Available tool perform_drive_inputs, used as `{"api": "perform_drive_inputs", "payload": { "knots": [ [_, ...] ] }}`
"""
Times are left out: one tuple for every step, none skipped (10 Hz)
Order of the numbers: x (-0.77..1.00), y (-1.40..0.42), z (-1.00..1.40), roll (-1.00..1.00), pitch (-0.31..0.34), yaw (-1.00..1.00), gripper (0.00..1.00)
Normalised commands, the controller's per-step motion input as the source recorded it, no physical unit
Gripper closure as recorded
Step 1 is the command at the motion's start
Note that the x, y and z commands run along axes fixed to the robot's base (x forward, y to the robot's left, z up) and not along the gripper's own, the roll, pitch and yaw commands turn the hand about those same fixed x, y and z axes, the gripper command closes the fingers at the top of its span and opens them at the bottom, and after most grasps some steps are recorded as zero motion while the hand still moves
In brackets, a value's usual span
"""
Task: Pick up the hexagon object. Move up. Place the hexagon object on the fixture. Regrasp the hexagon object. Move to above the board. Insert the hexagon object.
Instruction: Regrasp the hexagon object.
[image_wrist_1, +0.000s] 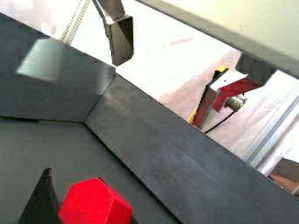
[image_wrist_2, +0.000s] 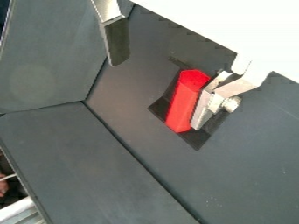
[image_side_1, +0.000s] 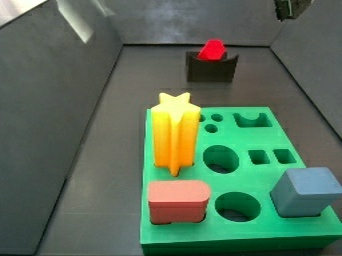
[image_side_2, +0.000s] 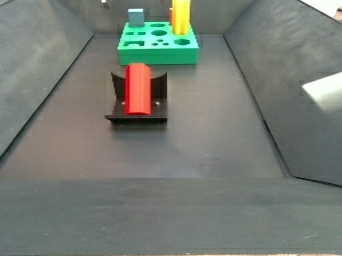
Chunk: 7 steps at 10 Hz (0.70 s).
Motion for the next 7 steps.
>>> {"api": "perform_drive_inputs", "payload": {
  "knots": [
    [0.09, -0.03, -0.01, 0.21, 0.078, 0.19, 0.0],
    [0.04, 0.07, -1.0, 0.21, 0.091, 0.18, 0.0],
    [0.04, 0.07, -1.0, 0.2, 0.06, 0.17, 0.0],
    [0.05, 0.06, -1.0, 0.18, 0.028, 0.17, 0.0],
    [0.06, 0.05, -1.0, 0.15, -0.004, 0.15, 0.0],
    [0.07, 0.05, -1.0, 0.13, -0.017, 0.15, 0.0],
    [0.09, 0.05, -1.0, 0.1, -0.049, 0.12, 0.0]
  ]
}}
